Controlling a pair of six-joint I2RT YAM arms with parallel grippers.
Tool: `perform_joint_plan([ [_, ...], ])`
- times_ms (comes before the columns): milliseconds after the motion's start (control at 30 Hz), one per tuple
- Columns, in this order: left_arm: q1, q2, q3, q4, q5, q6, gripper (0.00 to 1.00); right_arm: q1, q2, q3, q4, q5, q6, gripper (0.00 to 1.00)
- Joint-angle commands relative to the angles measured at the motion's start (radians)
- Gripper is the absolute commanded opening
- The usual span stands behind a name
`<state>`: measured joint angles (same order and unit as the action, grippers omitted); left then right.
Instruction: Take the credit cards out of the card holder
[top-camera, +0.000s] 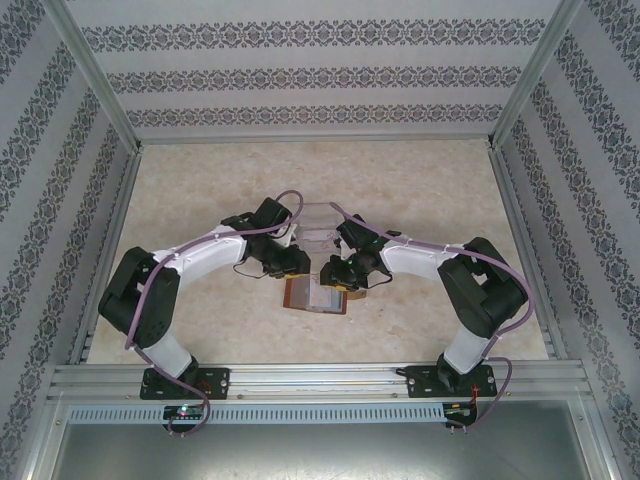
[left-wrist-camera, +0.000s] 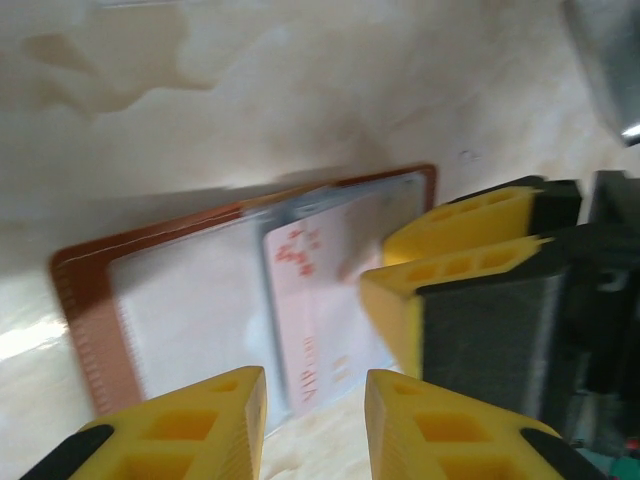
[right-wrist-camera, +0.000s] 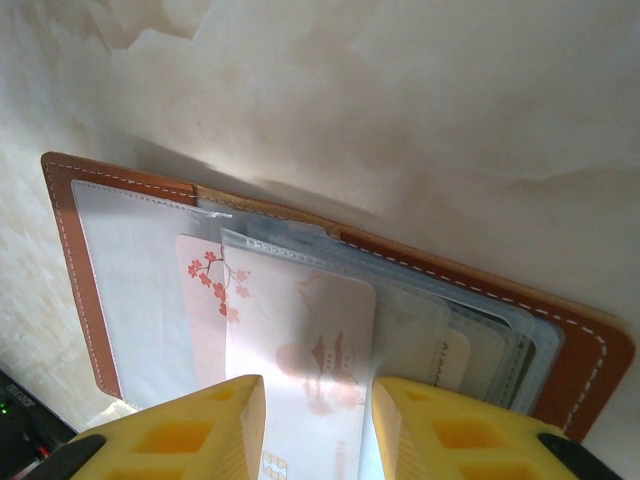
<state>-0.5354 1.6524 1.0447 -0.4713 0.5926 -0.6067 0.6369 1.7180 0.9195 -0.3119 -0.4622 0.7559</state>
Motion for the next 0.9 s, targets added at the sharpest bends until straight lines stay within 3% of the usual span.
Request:
perform_joint_plan([
  [0,0.001,0.041,-0.032,0.109,0.088,-0.072,0.31,-0.007,0.031,-0.008,-0.053,0.044,-0.017,0.37],
  [867,0.000,0.179,-0.069,0.188,0.151,-0.067,0.24,-0.009,0.038,-0.013,-0.049,0.045,-0.015,0.37],
])
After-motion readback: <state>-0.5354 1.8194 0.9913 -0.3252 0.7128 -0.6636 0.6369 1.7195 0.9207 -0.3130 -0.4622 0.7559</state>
